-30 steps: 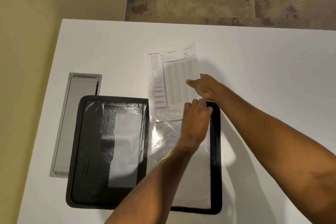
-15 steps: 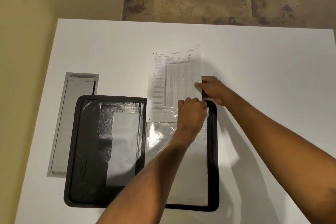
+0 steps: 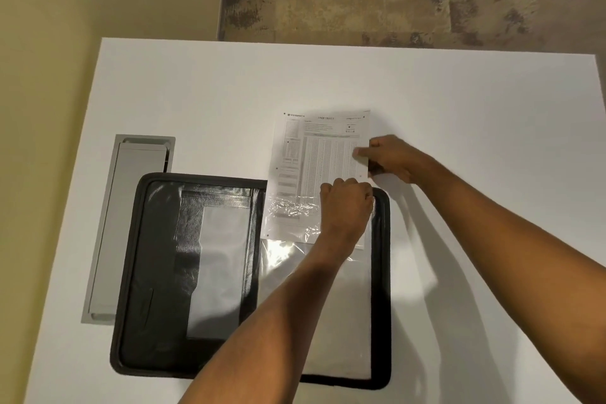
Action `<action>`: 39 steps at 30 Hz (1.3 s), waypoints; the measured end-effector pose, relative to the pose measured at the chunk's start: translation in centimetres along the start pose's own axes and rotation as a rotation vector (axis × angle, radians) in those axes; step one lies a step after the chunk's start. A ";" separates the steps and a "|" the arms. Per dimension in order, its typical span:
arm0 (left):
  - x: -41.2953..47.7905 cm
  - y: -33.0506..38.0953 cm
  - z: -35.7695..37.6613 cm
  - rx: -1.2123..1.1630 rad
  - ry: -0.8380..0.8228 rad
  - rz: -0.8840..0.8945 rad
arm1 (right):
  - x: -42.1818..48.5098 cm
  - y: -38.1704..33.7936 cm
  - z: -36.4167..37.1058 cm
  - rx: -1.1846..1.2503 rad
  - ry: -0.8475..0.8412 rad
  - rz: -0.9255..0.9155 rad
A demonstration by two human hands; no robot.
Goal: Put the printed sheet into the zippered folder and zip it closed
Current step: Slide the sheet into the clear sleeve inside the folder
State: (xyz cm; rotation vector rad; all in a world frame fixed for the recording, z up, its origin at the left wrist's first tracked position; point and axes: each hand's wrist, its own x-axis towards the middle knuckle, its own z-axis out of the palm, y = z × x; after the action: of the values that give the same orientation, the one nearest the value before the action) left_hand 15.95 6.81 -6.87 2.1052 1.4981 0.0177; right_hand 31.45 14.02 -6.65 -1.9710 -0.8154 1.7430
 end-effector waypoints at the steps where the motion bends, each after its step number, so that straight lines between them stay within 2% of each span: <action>1: 0.0 0.0 0.0 0.006 -0.005 -0.004 | 0.5 -0.8 -0.1 0.043 0.052 -0.020; 3: 0.0 0.0 0.0 0.016 -0.006 -0.009 | 1.4 -2.3 -0.5 0.087 0.135 -0.048; 7: 0.0 -0.1 0.2 0.014 0.013 -0.017 | 2.1 -3.7 -1.3 0.034 0.163 -0.058; 16: -0.1 -0.3 1.0 -0.012 0.072 -0.009 | -1.3 -0.1 -0.2 -0.099 0.021 -0.089; 22: -0.5 -0.2 1.1 0.013 0.056 0.003 | -3.5 2.5 1.0 -0.312 -0.115 -0.117; 28: -1.0 -0.2 1.4 -0.017 0.115 -0.012 | -3.1 0.4 0.7 -0.273 -0.056 -0.214; 31: -1.0 -0.3 1.6 -0.052 0.128 -0.022 | -2.7 -0.2 0.8 -0.432 -0.056 -0.262; 34: -1.1 -0.4 1.9 -0.075 0.131 -0.036 | -3.0 -0.2 1.0 -0.539 -0.053 -0.261; 39: -1.3 -0.3 2.2 -0.109 0.141 -0.044 | -4.2 1.1 1.5 -0.506 -0.109 -0.215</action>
State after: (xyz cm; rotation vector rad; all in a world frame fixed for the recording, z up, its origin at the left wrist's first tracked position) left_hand 15.93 4.82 -8.53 2.0196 1.5868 0.2306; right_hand 29.94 10.38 -4.38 -1.9943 -1.5714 1.6391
